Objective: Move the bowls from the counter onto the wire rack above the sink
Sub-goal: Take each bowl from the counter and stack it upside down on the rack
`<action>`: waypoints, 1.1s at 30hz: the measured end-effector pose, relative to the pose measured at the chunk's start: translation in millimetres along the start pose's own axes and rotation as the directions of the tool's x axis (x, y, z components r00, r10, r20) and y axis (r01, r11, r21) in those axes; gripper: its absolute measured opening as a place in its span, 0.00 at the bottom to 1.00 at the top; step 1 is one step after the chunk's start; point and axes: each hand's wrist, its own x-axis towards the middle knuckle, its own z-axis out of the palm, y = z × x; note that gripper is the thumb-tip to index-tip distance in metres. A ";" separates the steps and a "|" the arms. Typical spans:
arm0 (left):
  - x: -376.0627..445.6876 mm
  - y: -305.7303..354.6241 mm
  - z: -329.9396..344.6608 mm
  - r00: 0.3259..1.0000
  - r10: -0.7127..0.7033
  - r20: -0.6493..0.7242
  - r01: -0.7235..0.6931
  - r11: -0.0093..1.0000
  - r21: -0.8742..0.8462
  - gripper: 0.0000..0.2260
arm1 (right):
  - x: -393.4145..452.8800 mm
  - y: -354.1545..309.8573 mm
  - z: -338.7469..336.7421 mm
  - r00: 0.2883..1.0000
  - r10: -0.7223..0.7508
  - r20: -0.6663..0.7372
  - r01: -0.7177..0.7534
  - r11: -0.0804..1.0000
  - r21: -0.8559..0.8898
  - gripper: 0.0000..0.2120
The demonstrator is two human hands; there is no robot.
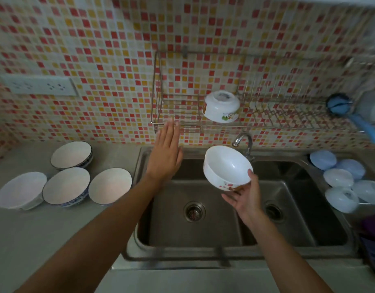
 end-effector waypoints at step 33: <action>48.2 -48.5 16.3 0.994 -0.103 0.033 0.098 0.985 0.139 0.29 | 133.5 -108.4 225.4 0.528 -0.241 0.815 0.468 -0.717 -0.516 0.45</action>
